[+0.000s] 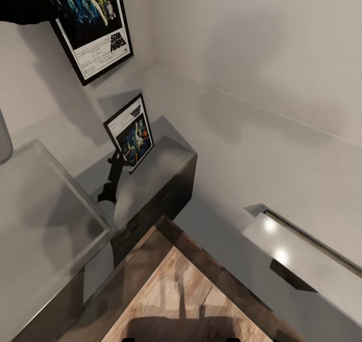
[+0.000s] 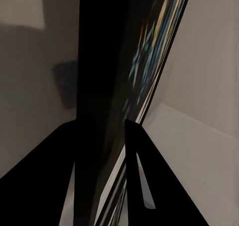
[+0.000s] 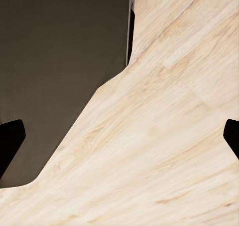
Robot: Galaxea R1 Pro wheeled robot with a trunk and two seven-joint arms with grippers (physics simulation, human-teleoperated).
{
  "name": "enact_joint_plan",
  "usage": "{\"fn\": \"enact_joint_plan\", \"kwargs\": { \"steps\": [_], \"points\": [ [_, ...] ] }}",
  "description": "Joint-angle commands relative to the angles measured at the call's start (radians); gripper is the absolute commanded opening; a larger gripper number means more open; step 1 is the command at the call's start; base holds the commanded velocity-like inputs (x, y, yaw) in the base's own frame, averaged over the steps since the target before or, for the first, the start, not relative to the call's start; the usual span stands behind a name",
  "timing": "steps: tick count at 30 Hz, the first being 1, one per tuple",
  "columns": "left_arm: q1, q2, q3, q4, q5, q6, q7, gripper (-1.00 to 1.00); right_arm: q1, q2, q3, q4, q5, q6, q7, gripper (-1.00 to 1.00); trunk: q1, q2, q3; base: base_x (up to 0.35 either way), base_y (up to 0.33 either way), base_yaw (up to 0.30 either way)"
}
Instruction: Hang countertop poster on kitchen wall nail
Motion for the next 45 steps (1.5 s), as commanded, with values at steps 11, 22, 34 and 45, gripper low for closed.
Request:
{"fn": "enact_joint_plan", "kwargs": {
  "steps": [11,22,34,45],
  "points": [
    [-0.001,0.006,0.004,0.026,-0.007,0.003,-0.007,-1.0,0.0,0.0,-0.002,0.001,0.001,-0.003,0.0,1.0,0.0,0.0,0.005,0.0,0.0,0.0],
    [0.0,0.003,0.004,0.108,-0.008,-0.001,-0.045,-1.0,0.0,0.0,-0.002,0.001,0.0,-0.003,0.0,1.0,0.0,0.0,0.005,0.0,0.0,0.0],
    [0.0,0.004,0.005,0.124,-0.007,-0.003,-0.089,-1.0,0.0,0.0,-0.002,0.001,0.0,-0.003,0.0,1.0,0.0,0.0,0.005,-0.12,0.0,0.0],
    [0.0,0.004,0.005,0.121,-0.007,-0.004,-0.091,-1.0,0.0,0.0,-0.002,0.001,0.0,-0.003,0.0,1.0,0.0,0.0,0.005,-0.296,0.0,0.0]
  ]
}}
